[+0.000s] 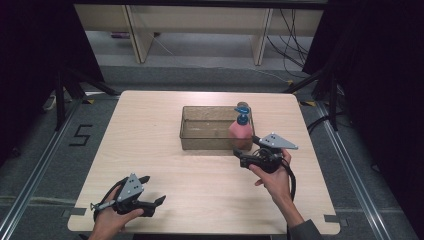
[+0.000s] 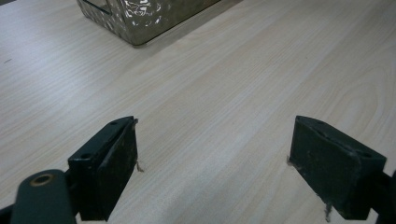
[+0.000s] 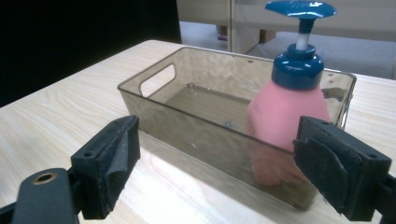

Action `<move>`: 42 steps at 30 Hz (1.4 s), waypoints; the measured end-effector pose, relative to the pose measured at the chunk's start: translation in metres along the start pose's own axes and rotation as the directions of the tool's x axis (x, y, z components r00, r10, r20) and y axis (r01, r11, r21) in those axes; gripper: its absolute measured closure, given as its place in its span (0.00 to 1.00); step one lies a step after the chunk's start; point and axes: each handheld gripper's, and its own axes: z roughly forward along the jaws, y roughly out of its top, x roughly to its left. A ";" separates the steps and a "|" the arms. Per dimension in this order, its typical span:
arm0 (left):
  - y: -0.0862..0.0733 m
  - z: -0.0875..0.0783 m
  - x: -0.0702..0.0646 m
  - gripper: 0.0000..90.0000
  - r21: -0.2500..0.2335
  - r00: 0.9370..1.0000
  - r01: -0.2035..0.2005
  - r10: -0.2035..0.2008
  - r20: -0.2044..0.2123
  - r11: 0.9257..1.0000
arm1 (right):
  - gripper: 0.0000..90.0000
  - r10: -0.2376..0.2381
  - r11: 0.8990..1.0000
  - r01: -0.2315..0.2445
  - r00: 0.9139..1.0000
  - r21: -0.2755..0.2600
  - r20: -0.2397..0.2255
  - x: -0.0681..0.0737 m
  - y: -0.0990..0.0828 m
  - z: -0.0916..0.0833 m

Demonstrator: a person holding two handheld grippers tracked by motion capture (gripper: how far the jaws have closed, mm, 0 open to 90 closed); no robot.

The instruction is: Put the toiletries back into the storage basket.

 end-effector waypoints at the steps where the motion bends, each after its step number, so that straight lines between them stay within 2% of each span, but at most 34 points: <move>1: 0.000 0.000 0.000 0.16 0.004 1.000 0.000 0.000 -0.003 1.000 | 0.17 -0.009 1.000 0.009 1.000 0.010 -0.006 0.000 -0.001 -0.001; 2: 0.000 -0.001 0.000 0.16 0.011 1.000 -0.006 0.006 -0.003 1.000 | 0.17 -0.001 1.000 0.001 1.000 -0.004 -0.008 0.001 -0.002 -0.001; 3: 0.000 0.000 0.000 0.16 0.009 1.000 -0.005 0.006 -0.002 1.000 | 0.17 -0.008 1.000 0.008 1.000 0.002 -0.004 0.001 -0.002 -0.002; 4: 0.000 0.000 0.000 0.16 0.003 1.000 0.001 -0.001 0.000 1.000 | 0.17 0.005 1.000 -0.005 1.000 0.011 -0.007 0.002 -0.003 -0.003; 5: 0.000 -0.001 0.000 0.16 0.008 1.000 0.003 -0.003 -0.004 1.000 | 0.17 -0.008 1.000 0.008 1.000 0.008 -0.009 0.001 -0.004 -0.004; 6: 0.000 -0.001 0.000 0.16 0.011 1.000 -0.003 0.003 -0.005 1.000 | 0.18 0.005 1.000 -0.004 1.000 0.009 -0.017 0.002 -0.005 -0.004; 7: 0.000 -0.001 0.000 0.16 0.010 1.000 -0.007 0.007 -0.003 1.000 | 0.18 0.001 1.000 -0.001 1.000 0.013 -0.006 0.002 -0.005 -0.005; 8: 0.000 -0.001 0.000 0.16 0.011 1.000 -0.005 0.005 -0.003 1.000 | 0.18 -0.007 1.000 0.007 1.000 0.022 -0.024 0.002 -0.005 -0.006; 9: 0.000 -0.001 0.000 0.16 0.010 1.000 -0.003 0.003 -0.004 1.000 | 0.18 -0.021 1.000 0.021 1.000 0.008 -0.015 0.001 -0.006 -0.006; 11: 0.000 0.000 0.000 0.16 0.002 1.000 -0.001 0.001 -0.002 1.000 | 0.18 0.000 1.000 0.000 1.000 0.016 -0.021 0.003 -0.007 -0.007; 12: 0.000 0.000 0.000 0.16 0.005 1.000 -0.003 0.003 0.000 1.000 | 0.18 -0.010 1.000 0.010 1.000 0.010 -0.025 0.002 -0.008 -0.006; 13: 0.000 0.001 -0.001 0.16 -0.005 1.000 0.004 -0.004 0.006 1.000 | 0.18 0.010 1.000 -0.009 1.000 0.027 -0.026 0.003 -0.008 -0.008; 14: -0.001 0.001 0.000 0.16 -0.007 1.000 0.009 -0.009 0.009 1.000 | 0.18 0.014 1.000 -0.014 1.000 0.019 -0.024 0.005 -0.009 -0.007; 15: -0.001 0.001 0.000 0.16 -0.009 1.000 0.010 -0.010 0.008 1.000 | 0.18 -0.013 1.000 0.013 1.000 0.016 -0.025 0.003 -0.009 -0.007; 16: -0.001 0.001 0.000 0.16 -0.010 1.000 0.010 -0.010 0.008 1.000 | 0.18 0.004 1.000 -0.003 0.999 0.015 -0.039 0.005 -0.010 -0.006; 18: -0.001 0.001 0.000 0.16 -0.009 1.000 0.013 -0.013 0.008 1.000 | 0.17 -0.016 1.000 0.016 0.999 0.023 -0.033 0.006 -0.011 -0.007; 20: -0.001 0.001 0.000 0.16 -0.010 1.000 0.011 -0.011 0.000 1.000 | 0.17 -0.019 1.000 0.019 0.999 0.005 -0.030 0.007 -0.012 -0.006; 23: -0.001 0.000 0.000 0.16 -0.006 1.000 0.013 -0.013 -0.001 1.000 | 0.17 -0.002 1.000 0.003 0.998 0.024 -0.057 0.010 -0.013 -0.008; 24: -0.001 0.001 0.000 0.16 -0.012 1.000 0.015 -0.015 0.004 1.000 | 0.17 0.015 1.000 -0.015 0.999 0.017 -0.051 0.012 -0.015 -0.008; 26: -0.001 0.001 0.001 0.16 -0.011 1.000 0.014 -0.014 0.002 1.000 | 0.17 -0.031 0.999 0.032 0.998 0.013 -0.047 0.010 -0.016 -0.007; 28: -0.001 0.000 0.000 0.16 -0.001 1.000 0.012 -0.012 -0.004 1.000 | 0.17 -0.001 1.000 0.003 0.997 0.018 -0.072 0.012 -0.018 -0.008; 29: -0.001 0.000 0.000 0.16 -0.002 1.000 0.012 -0.012 -0.005 1.000 | 0.17 0.002 1.000 0.000 0.997 0.026 -0.076 0.012 -0.018 -0.008; 30: 0.000 0.001 0.000 0.16 -0.005 1.000 0.014 -0.014 -0.001 1.000 | 0.17 0.025 0.999 -0.023 0.997 0.039 -0.074 0.015 -0.019 -0.009; 31: 0.000 0.000 0.000 0.16 -0.001 1.000 0.013 -0.013 0.004 1.000 | 0.17 0.009 0.999 -0.007 0.996 0.032 -0.087 0.014 -0.020 -0.009; 33: 0.000 0.000 0.000 0.16 -0.001 1.000 0.007 -0.007 -0.004 1.000 | 0.17 0.032 0.999 -0.029 0.996 0.044 -0.082 0.017 -0.022 -0.011; 34: 0.000 0.000 0.000 0.16 0.001 1.000 0.005 -0.005 -0.004 1.000 | 0.17 0.004 1.000 -0.002 0.996 0.027 -0.088 0.016 -0.023 -0.009; 35: 0.000 0.001 0.000 0.16 -0.002 1.000 0.006 -0.006 -0.001 1.000 | 0.17 0.003 0.999 0.000 0.995 0.034 -0.099 0.016 -0.023 -0.010; 36: 0.000 0.000 0.000 0.16 0.003 1.000 0.007 -0.007 -0.007 1.000 | 0.17 0.008 1.000 -0.006 0.996 0.020 -0.085 0.018 -0.024 -0.010; 37: 0.000 0.001 0.000 0.16 -0.001 1.000 0.011 -0.011 -0.005 1.000 | 0.17 -0.003 0.999 0.006 0.995 0.033 -0.096 0.017 -0.024 -0.011; 38: 0.000 0.001 0.000 0.16 -0.001 1.000 0.008 -0.008 -0.002 1.000 | 0.17 0.006 0.999 -0.002 0.995 0.045 -0.099 0.018 -0.025 -0.012; 39: 0.000 0.001 0.000 0.16 -0.001 1.000 0.009 -0.009 -0.003 1.000 | 0.17 -0.029 0.999 0.031 0.995 0.020 -0.093 0.016 -0.026 -0.011; 40: 0.000 0.001 0.000 0.16 0.000 1.000 0.007 -0.007 -0.007 1.000 | 0.17 0.004 0.999 0.000 0.994 0.037 -0.108 0.018 -0.027 -0.012; 42: 0.000 0.001 0.000 0.16 -0.002 1.000 0.005 -0.005 -0.003 1.000 | 0.17 0.005 0.999 0.000 0.994 0.045 -0.112 0.019 -0.029 -0.012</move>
